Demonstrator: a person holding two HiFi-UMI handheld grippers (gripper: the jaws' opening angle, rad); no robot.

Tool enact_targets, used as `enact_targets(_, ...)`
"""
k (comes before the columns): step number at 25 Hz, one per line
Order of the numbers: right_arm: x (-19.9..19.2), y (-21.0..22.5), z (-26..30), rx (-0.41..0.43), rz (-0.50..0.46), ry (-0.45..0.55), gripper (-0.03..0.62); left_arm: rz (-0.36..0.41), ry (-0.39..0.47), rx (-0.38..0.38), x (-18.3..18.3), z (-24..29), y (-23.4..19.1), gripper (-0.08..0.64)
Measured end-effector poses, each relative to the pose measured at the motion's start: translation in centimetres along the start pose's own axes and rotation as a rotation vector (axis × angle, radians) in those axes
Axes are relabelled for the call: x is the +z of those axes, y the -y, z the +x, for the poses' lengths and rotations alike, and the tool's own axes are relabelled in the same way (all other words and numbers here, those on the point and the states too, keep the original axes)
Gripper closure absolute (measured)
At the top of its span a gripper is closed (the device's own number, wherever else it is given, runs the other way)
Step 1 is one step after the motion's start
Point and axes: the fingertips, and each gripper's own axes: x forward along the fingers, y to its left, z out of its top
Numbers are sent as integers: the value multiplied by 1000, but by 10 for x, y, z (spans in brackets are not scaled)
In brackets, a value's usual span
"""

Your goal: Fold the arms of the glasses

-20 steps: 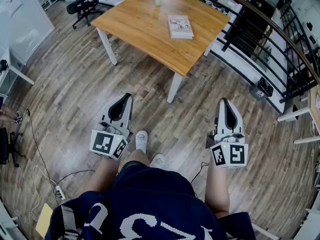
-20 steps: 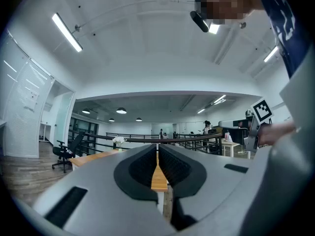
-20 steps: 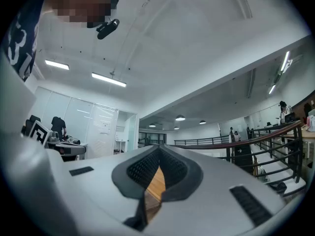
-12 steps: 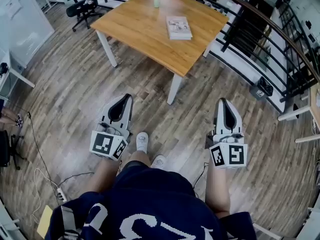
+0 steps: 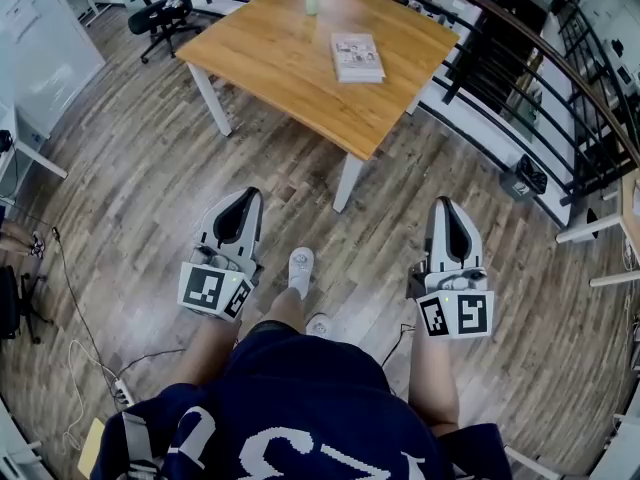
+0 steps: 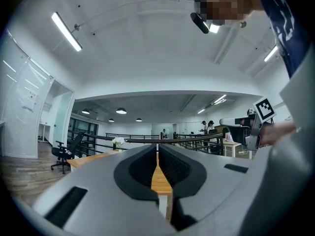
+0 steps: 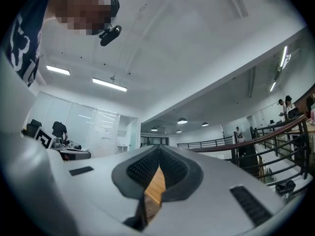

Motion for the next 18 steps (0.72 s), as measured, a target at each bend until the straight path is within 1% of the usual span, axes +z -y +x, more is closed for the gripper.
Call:
enact_targets(5,-11,11,38,-4,-11,-17,565,-22,6,-5,-10,40,-23,535)
enact_targets(9,-17,22,81,-11,-18,-23,565,-32,12,-15,-13,81,-49,535)
enact_targets(18,-25,43,191,-37,-28,1,565,-18,43,-49,-6,181,-122,535)
